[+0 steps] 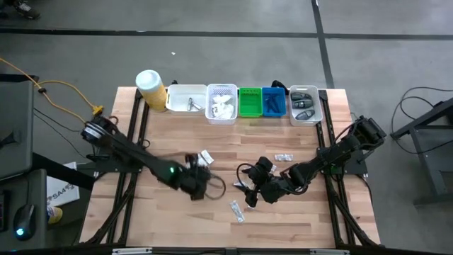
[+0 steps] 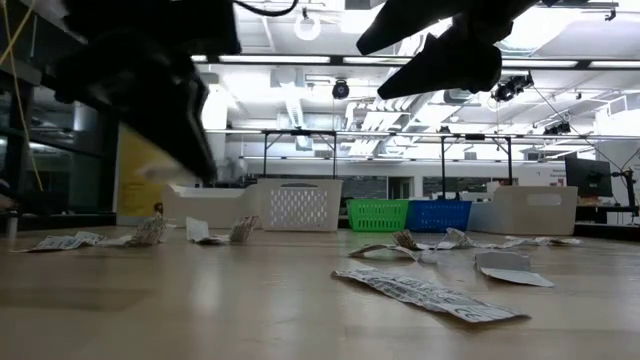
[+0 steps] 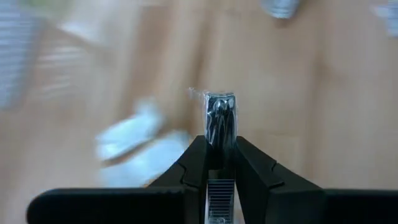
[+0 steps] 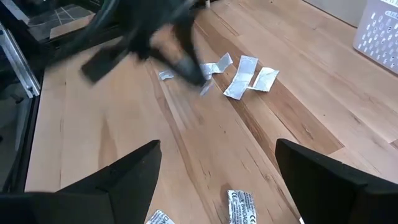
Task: Pick & Place Travel size toiletries
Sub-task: Put the silver nail cutter into the left white bin
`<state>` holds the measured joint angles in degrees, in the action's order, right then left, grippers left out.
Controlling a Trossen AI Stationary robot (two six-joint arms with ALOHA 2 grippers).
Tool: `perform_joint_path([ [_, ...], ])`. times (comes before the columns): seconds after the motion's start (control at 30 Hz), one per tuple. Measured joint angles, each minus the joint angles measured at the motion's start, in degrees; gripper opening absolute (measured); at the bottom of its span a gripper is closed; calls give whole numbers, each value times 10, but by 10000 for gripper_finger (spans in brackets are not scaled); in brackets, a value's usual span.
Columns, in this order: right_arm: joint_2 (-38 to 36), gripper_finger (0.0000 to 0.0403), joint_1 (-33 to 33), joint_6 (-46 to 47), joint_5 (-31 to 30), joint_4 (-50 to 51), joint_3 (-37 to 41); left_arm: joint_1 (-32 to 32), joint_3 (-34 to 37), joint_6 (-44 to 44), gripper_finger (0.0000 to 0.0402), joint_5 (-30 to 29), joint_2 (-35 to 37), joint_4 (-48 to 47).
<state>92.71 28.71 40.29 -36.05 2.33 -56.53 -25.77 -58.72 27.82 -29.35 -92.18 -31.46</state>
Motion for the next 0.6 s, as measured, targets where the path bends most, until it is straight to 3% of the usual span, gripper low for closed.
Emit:
perform_joint_path([
  [0.2,0,309,0,-12,0,-3,0,77,-1,-33,48,-40,93,-112],
  [0.33,0,309,-3,-36,-1,-8,0,168,-1,-80,48,-50,123,-156],
  [0.6,0,309,-34,-80,0,-13,0,420,8,-263,48,-17,123,-86],
])
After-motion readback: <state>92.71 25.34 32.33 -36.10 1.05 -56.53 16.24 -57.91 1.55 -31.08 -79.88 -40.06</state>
